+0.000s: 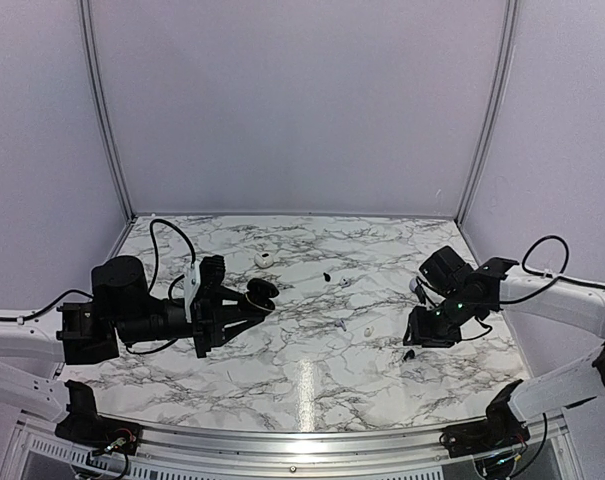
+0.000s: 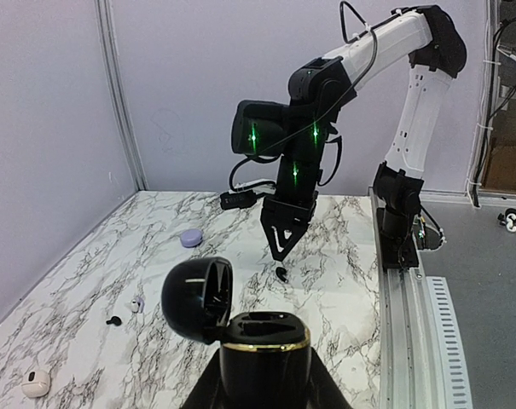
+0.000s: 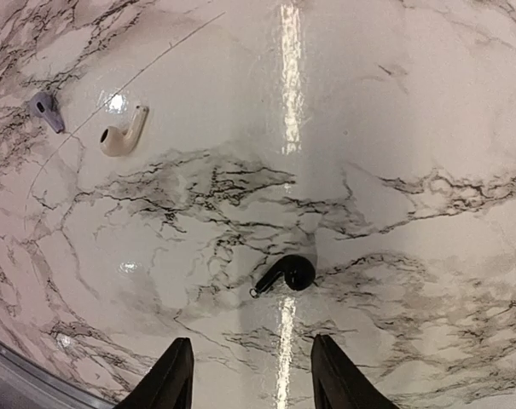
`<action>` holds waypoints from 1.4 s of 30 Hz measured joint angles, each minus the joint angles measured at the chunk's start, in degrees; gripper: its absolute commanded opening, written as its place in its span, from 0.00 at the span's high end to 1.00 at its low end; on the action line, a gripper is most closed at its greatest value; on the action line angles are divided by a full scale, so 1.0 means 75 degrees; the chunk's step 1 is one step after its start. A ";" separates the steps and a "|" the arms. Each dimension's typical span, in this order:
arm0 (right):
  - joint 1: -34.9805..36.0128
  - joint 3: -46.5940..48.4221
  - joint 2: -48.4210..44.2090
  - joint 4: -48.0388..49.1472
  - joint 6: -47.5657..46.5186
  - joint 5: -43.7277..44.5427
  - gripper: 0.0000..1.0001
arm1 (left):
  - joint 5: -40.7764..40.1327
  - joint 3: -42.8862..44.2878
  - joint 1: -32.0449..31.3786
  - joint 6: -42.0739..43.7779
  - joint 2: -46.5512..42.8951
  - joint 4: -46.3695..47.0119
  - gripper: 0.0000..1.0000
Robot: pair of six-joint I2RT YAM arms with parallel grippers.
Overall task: Insert the wireless bluetooth earbuds into the charging case
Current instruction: Adjust the left earbud at the center of the board.
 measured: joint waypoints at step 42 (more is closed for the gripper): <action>-0.0122 -0.0490 0.1017 0.0988 0.0201 -0.0379 0.51 | 0.0755 -0.0822 -0.0300 0.1332 -0.1661 0.0003 1.00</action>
